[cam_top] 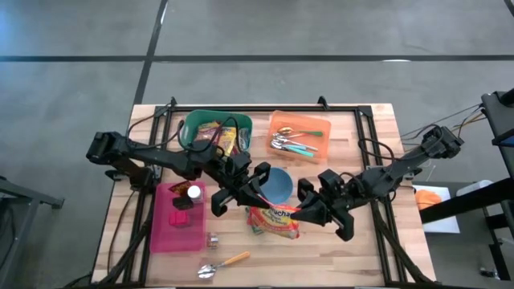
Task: Pick & Place Food Item
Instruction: Put the orange noodle pack into the green bin
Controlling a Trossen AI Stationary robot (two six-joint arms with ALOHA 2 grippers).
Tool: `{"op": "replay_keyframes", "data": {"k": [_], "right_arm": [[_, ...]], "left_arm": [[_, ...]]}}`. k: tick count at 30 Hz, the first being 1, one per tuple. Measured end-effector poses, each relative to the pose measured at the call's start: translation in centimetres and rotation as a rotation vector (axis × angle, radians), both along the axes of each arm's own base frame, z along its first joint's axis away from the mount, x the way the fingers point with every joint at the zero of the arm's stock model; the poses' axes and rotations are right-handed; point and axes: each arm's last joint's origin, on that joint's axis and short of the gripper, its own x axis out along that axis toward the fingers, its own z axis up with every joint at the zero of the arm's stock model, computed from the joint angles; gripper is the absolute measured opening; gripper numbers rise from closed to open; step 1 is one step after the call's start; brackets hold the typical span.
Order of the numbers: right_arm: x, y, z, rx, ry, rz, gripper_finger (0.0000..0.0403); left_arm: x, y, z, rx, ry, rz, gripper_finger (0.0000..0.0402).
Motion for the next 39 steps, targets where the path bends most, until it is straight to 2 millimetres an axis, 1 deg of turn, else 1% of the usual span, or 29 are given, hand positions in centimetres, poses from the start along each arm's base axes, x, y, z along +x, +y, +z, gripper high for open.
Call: {"op": "replay_keyframes", "data": {"k": [3,9,13,18,21,25,29,33,39], "right_arm": [[0.0,0.0,-0.2,0.011,0.026,0.007,0.0043],[0.1,0.1,-0.5,-0.006,0.057,0.005,0.0145],[0.1,-0.1,-0.6,-0.055,0.056,-0.013,0.0208],[-0.2,-0.6,-0.2,-0.052,0.045,-0.027,0.0257],[-0.4,-0.8,0.0,-0.046,0.051,-0.049,0.0273],[-0.6,-1.3,-0.3,-0.039,0.13,-0.145,0.0284],[-0.7,-1.7,-1.3,-0.009,0.263,-0.248,0.0286],[-0.7,-1.9,-2.3,0.003,0.359,-0.295,0.0286],[-0.6,-2.2,-2.4,-0.006,0.369,-0.315,0.0286]], "left_arm": [[0.0,0.0,-0.1,-0.002,0.009,-0.001,0.0001],[0.1,0.2,-0.4,-0.025,0.074,-0.006,0.0001],[-0.1,0.6,-0.3,-0.044,0.127,0.002,0.0],[-1.1,1.3,0.3,-0.049,0.189,0.033,0.0],[-2.0,1.8,0.9,-0.048,0.219,0.069,0.0],[-3.7,2.5,1.8,-0.034,0.271,0.19,0.0],[-5.8,3.2,2.6,-0.031,0.334,0.328,0.0],[-8.0,4.2,3.3,-0.038,0.389,0.462,0.0],[-10.6,5.7,3.5,-0.042,0.483,0.639,0.0]]}}
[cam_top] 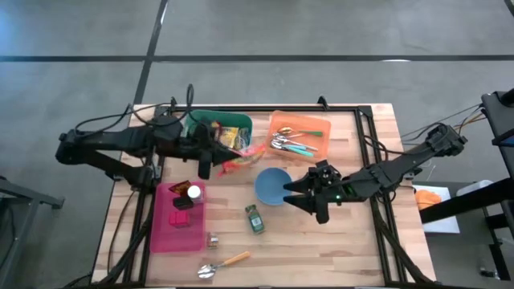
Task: Pick & Place Food Item
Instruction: Put the orange noodle pack into the green bin
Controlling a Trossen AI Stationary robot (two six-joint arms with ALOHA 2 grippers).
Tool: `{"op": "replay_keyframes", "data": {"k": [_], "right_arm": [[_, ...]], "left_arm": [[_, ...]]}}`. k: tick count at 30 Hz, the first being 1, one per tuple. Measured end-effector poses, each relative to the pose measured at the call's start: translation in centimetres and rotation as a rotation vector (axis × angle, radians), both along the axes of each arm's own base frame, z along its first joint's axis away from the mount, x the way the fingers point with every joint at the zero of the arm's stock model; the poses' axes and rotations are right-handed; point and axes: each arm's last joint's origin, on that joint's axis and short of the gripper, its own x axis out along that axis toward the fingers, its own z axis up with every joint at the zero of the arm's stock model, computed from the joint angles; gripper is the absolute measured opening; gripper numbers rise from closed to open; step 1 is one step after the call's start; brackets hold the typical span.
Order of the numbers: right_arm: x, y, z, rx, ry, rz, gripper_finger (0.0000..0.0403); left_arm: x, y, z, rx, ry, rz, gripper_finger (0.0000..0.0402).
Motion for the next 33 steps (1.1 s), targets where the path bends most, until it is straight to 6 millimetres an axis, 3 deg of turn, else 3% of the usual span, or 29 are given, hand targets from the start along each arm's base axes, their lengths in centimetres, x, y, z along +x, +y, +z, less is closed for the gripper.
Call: {"op": "replay_keyframes", "data": {"k": [9,19,26,33], "right_arm": [[0.1,-0.2,-0.1,-0.03,0.004,-0.021,0.0286],[0.1,-0.2,-0.9,0.013,0.027,-0.025,0.0286],[0.1,-0.2,-1.4,0.024,0.04,-0.027,0.0286],[0.1,-0.2,-1.4,0.023,0.041,-0.026,0.0286]], "left_arm": [[-2.5,3.4,-3.2,0.024,0.386,0.401,0.0],[-3.5,8.4,-6.4,0.164,0.759,0.746,0.0],[-3.3,12.2,-8.2,0.217,0.933,0.828,0.0],[-2.5,14.5,-11.3,0.26,1.099,0.8,0.0]]}}
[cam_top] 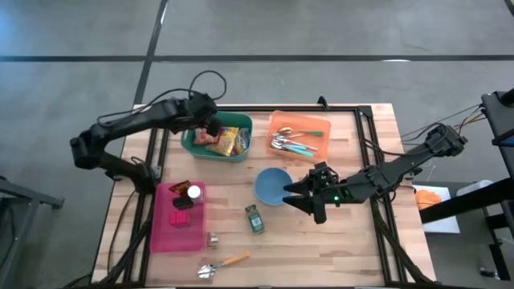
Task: Pick & Place Food Item
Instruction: Put the orange noodle pack into the green bin
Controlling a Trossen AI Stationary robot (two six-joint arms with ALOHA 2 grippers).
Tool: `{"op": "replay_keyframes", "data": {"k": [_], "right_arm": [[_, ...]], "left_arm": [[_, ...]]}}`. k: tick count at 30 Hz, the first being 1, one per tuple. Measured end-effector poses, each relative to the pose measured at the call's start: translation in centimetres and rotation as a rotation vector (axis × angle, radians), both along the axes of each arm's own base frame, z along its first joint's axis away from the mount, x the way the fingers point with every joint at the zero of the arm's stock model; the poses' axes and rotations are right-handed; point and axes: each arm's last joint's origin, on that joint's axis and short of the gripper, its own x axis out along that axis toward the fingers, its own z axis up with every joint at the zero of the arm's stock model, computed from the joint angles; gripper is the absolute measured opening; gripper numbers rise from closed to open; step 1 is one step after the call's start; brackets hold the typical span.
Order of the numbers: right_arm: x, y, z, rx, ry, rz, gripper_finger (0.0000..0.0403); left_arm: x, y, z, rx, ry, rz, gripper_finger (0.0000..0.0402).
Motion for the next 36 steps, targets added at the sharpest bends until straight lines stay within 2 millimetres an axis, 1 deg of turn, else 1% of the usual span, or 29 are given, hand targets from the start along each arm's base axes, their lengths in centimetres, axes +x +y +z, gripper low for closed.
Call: {"op": "replay_keyframes", "data": {"k": [4,10,15,20,31,33,36], "right_arm": [[0.0,0.0,0.0,0.005,0.0,0.001,0.0286],[0.0,0.1,0.0,0.008,0.0,0.002,0.0286],[0.0,0.1,0.0,0.007,0.0,0.002,0.0286],[0.0,0.1,0.0,0.008,0.0,0.002,0.0286],[0.0,0.1,0.0,0.021,0.0,0.001,0.0286],[0.0,0.1,0.0,0.026,0.001,0.001,0.0286],[0.0,0.1,-0.1,0.025,0.002,0.001,0.0286]], "left_arm": [[0.4,0.6,-2.6,-0.035,0.081,0.01,0.0],[0.8,0.8,-6.1,-0.073,0.123,0.012,0.0],[1.1,0.8,-7.9,-0.119,0.085,-0.006,0.0],[1.4,0.8,-8.5,-0.131,0.026,-0.023,0.0],[1.4,0.9,-8.5,-0.148,0.01,-0.026,0.0001],[1.5,0.9,-8.5,-0.156,0.006,-0.03,0.0007],[1.5,0.9,-8.5,-0.177,-0.004,-0.038,0.0033]]}}
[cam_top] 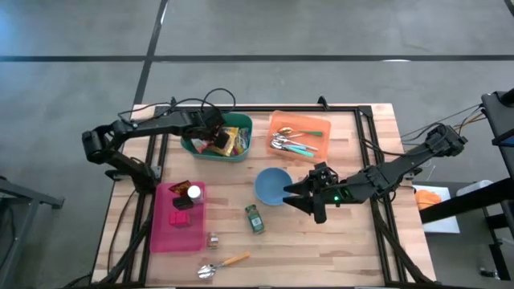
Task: Pick & Place Food Item
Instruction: Put the orange noodle pack into the green bin, then put the green seasoning bottle into the pink bin
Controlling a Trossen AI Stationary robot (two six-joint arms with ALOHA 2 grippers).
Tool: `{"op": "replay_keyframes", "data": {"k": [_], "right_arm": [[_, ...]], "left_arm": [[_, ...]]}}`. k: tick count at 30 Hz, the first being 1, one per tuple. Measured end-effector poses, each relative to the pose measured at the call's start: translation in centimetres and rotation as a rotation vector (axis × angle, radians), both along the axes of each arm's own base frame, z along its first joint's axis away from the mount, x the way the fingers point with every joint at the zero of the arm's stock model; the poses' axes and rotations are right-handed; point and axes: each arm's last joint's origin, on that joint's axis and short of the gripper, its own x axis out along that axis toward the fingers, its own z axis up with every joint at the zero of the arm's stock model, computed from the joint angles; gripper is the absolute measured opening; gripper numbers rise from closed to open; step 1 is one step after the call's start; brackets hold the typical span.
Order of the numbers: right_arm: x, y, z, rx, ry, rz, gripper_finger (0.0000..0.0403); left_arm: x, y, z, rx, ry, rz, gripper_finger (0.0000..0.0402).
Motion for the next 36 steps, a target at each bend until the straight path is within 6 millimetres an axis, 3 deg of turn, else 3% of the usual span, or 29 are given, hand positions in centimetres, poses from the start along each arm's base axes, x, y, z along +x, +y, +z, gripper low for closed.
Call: {"op": "replay_keyframes", "data": {"k": [13,19,29,36], "right_arm": [[0.0,0.0,0.0,0.0,0.0,0.0,0.0286],[-0.1,0.0,-0.4,0.001,0.039,-0.003,0.0286],[-0.1,-0.3,-1.1,-0.075,0.102,-0.039,0.0286],[-0.2,-0.6,-1.6,-0.147,0.156,-0.055,0.0286]], "left_arm": [[0.2,-0.1,0.1,-0.062,-0.035,-0.025,0.0202],[0.2,-0.1,1.5,-0.086,-0.012,-0.027,0.0256],[0.7,-1.1,5.4,-0.302,-0.053,-0.101,0.0286],[2.6,-5.4,7.6,-0.37,-0.082,-0.239,0.0287]]}}
